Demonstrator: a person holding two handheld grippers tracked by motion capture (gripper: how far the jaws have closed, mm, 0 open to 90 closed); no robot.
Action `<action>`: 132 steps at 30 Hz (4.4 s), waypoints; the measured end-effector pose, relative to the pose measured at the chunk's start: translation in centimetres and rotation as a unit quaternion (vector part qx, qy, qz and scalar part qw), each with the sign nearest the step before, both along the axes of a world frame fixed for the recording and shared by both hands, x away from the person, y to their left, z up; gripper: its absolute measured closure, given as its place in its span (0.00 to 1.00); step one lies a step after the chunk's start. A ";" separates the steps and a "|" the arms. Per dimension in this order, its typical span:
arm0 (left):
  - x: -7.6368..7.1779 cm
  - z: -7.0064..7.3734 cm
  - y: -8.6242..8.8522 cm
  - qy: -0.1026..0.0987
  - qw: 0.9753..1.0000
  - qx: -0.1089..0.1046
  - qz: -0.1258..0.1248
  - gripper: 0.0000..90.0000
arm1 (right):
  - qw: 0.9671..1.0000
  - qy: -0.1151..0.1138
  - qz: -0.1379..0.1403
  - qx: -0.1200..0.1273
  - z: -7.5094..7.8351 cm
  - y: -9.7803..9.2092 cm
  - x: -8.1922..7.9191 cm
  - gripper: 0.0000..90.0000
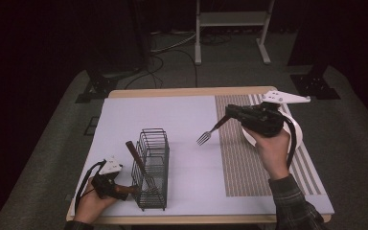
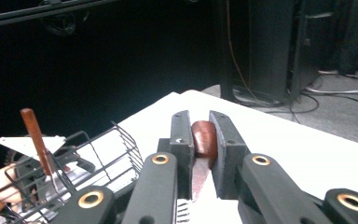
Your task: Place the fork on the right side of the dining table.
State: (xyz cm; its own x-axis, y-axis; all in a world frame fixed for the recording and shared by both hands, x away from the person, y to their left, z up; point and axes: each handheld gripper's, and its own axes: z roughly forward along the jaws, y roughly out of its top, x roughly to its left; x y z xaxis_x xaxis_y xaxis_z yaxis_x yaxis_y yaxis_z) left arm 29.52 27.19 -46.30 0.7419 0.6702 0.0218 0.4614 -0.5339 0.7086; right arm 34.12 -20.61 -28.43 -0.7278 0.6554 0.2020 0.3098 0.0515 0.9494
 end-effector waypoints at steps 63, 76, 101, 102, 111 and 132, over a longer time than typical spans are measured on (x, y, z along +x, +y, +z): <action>0.0 0.0 0.0 0.001 1.000 -0.001 0.000 0.00 | 0.980 0.085 -0.182 0.006 -6.6 -13.5 -5.4 0.87; 0.0 0.0 0.0 0.001 1.000 -0.001 0.000 0.00 | 0.974 0.088 -0.209 -0.003 -7.6 -14.6 -5.6 0.81; 0.0 0.0 0.0 0.001 1.000 -0.001 0.000 0.00 | 0.961 0.105 -0.253 -0.045 -9.7 -16.3 -5.9 0.69; 0.0 0.0 0.0 0.000 1.000 0.000 0.000 0.00 | 0.960 0.105 -0.255 -0.047 -9.8 -16.3 -5.9 0.68; 0.0 0.0 0.0 0.000 1.000 -0.002 0.001 0.00 | 0.956 0.114 -0.266 -0.057 -10.6 -16.8 -6.0 0.64; 0.0 0.0 0.0 0.000 1.000 -0.002 0.001 0.00 | 0.945 0.146 -0.283 -0.079 -12.4 -17.4 -6.1 0.59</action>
